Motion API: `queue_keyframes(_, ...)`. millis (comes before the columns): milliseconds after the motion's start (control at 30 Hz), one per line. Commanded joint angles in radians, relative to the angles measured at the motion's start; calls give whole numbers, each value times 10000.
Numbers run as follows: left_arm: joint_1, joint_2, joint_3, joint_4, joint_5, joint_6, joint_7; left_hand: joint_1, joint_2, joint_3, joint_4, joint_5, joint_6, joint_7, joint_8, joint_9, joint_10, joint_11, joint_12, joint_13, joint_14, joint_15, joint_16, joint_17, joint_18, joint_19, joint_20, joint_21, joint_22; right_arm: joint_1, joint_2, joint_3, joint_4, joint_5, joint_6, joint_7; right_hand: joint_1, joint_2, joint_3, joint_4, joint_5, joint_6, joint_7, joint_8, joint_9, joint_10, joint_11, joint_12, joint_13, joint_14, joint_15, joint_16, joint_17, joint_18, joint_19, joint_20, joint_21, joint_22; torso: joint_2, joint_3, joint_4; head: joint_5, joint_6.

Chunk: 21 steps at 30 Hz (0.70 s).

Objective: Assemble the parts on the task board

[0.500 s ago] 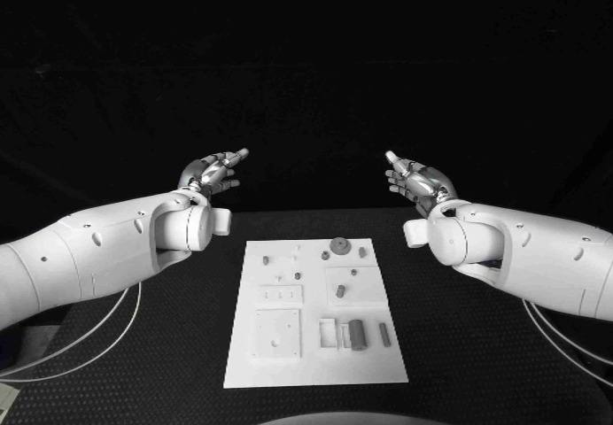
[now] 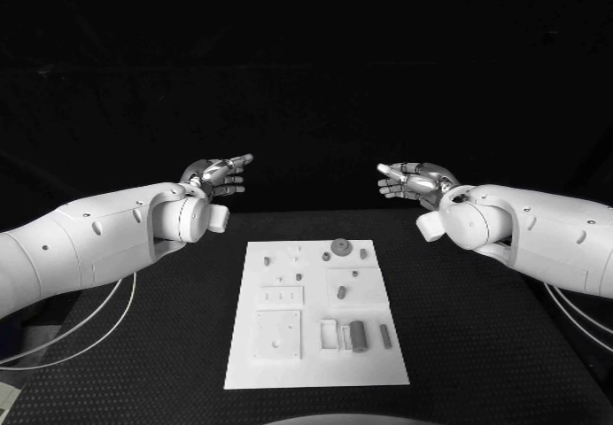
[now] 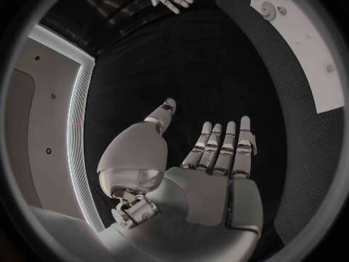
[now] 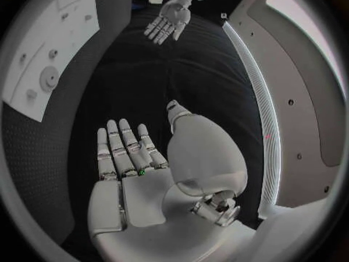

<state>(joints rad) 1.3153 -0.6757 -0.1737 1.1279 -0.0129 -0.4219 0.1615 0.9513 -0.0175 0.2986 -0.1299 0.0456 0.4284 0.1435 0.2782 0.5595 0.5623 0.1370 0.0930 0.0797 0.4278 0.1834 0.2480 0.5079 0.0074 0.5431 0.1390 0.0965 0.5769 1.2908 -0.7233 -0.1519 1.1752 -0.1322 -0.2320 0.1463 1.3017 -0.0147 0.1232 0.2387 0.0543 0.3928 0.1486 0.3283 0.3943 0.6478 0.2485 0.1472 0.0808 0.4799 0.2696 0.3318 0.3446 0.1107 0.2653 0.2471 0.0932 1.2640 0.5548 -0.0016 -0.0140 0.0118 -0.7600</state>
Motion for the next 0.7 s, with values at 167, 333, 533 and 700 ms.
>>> queue_keyframes(167, 38, -279, 0, 293, -461, 975, -53, 1242, 72, 1046, -757, 61, 1754, 532, 665, 99, 2403, 461, 978, 404, 2423, 63, 1199, 486, 336, 1633, -426, 752, 267, 19, 292, 7, -580, -4980, -371, -259, 1520, -104, 6, -774, 56, 1514, 1090, 589, 147, 1644, -156, 582, 135, 1506, -247, 576, 170, 674, 1619, -29, 153, 263, -7, -26, 1, 82, 132)
queue_keyframes(333, 38, -598, -1, 629, -981, 1740, 17, 1771, 148, 1914, -1184, 46, 3065, 494, 1018, 22, 4174, 256, 1694, 717, 4362, -481, 2048, 896, 665, 3162, -823, 1437, 512, 16, 528, 12, -836, -7490, -670, 24, 2028, -248, 305, -1065, 66, 2670, 852, 819, 211, 2933, -591, 827, 155, 3544, -1055, 1374, 631, 1367, 3595, -6, 460, -99, 29, -7, 5, 100, 191)
queue_keyframes(533, 41, -962, 5, 1210, -1333, 1914, 189, 1974, 1, 2642, -1576, 54, 3930, 219, 987, -201, 5018, -27, 1648, 752, 5405, -924, 2304, 1237, 707, 4069, -1173, 1793, 677, 18, 716, 74, -862, -9420, -301, -35, 1906, -491, 885, -1431, 61, 3552, 544, 791, 329, 4425, -1158, 1023, 425, 6157, -2322, 2648, 1711, 1511, 6591, -761, 1348, -282, 156, -12, 143, 52, 221)
queue_keyframes(700, 58, -1175, 6, 1650, -1377, 1883, 134, 1951, -190, 2645, -1577, 46, 4033, 236, 913, -275, 5133, -43, 1543, 731, 5470, -913, 2239, 1317, 644, 4111, -1238, 1787, 698, 18, 1129, 85, -1190, -10882, -240, -175, 1668, -510, 1019, -2055, 65, 4004, 384, 768, 490, 5044, -1513, 966, 542, 7700, -2841, 4099, 2672, 1511, 8490, -1514, 2269, 47, 305, -16, 260, -52, 244)
